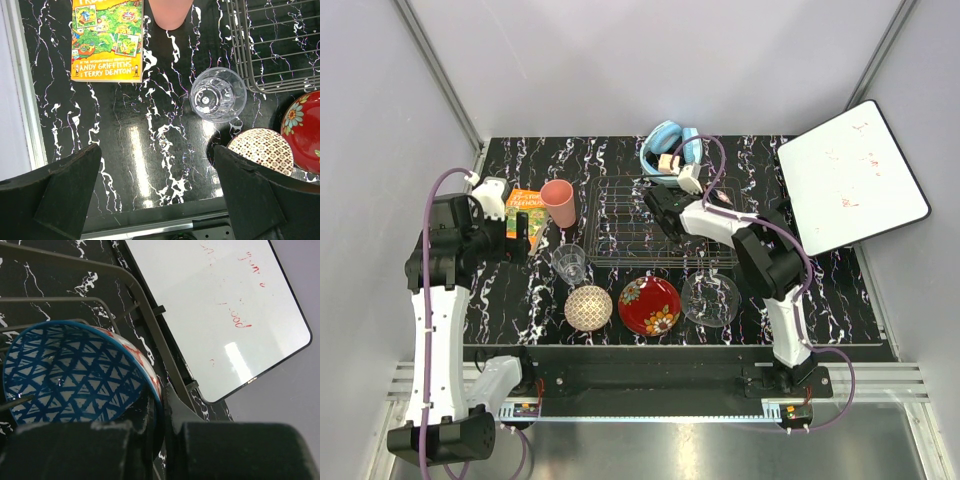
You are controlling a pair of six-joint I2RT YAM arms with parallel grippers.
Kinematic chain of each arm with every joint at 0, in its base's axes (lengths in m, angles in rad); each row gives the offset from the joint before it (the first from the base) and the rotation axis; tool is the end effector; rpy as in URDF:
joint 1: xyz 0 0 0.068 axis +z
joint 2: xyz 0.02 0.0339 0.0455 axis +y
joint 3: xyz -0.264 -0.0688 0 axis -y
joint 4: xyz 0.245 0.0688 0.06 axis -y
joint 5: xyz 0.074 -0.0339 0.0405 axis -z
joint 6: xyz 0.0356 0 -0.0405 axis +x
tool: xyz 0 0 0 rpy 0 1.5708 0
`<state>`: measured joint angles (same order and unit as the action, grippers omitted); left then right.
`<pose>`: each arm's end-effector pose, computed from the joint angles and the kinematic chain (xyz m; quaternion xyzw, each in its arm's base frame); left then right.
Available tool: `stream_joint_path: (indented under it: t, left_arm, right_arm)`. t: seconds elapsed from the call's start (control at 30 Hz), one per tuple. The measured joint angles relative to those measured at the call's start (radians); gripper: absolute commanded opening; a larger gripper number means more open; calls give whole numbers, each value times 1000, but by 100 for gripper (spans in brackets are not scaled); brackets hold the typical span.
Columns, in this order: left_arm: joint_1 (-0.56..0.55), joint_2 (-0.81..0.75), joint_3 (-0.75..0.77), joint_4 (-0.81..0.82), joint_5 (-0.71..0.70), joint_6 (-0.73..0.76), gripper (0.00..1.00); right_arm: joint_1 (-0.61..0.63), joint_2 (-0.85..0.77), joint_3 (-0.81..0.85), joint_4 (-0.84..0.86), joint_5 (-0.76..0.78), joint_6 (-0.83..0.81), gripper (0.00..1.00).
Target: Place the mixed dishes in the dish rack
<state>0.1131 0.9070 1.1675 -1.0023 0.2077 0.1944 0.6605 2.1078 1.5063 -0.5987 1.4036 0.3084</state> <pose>0.1587 0.0106 0.3690 0.0787 0.9079 -0.0324 0.4104 0.3532 0.2299 0.1767 -0.0144 0.7598 -0.4960 0.4200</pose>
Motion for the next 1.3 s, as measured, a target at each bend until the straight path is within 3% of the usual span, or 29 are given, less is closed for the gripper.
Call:
stream_joint_path:
  t: [0.03, 0.07, 0.13, 0.17, 0.27, 0.47, 0.63, 0.83, 1.03, 1.3]
  left_arm:
    - [0, 0, 0, 0, 1, 1, 99]
    - [0, 0, 0, -1, 2, 3, 99]
    - [0, 3, 0, -6, 6, 10, 99]
    - [0, 6, 0, -8, 8, 14, 99]
    - [0, 19, 0, -16, 14, 27, 99]
    - [0, 13, -26, -21, 5, 85, 99]
    - [-42, -53, -66, -37, -11, 163, 99]
    - [-285, -151, -75, -120, -19, 231, 99]
    - [-586, -114, -144, -182, -79, 242, 99]
    - [-838, 27, -243, -185, -130, 241, 99]
  right_arm:
    - [0, 10, 3, 0, 3, 2, 20]
    - [0, 14, 6, 2, 10, 3, 36]
    - [1, 14, 14, 10, 7, 3, 49]
    - [1, 14, 17, 12, 7, 8, 63]
    - [2, 14, 22, 12, 9, -1, 76]
    - [27, -43, 7, 8, -24, 1, 82]
    - [86, -199, -20, -59, -91, 67, 86]
    - [122, -550, -57, -193, -265, 225, 87]
    - [117, -877, -190, -240, -372, 328, 89]
    - [117, -976, -313, -285, -441, 429, 90]
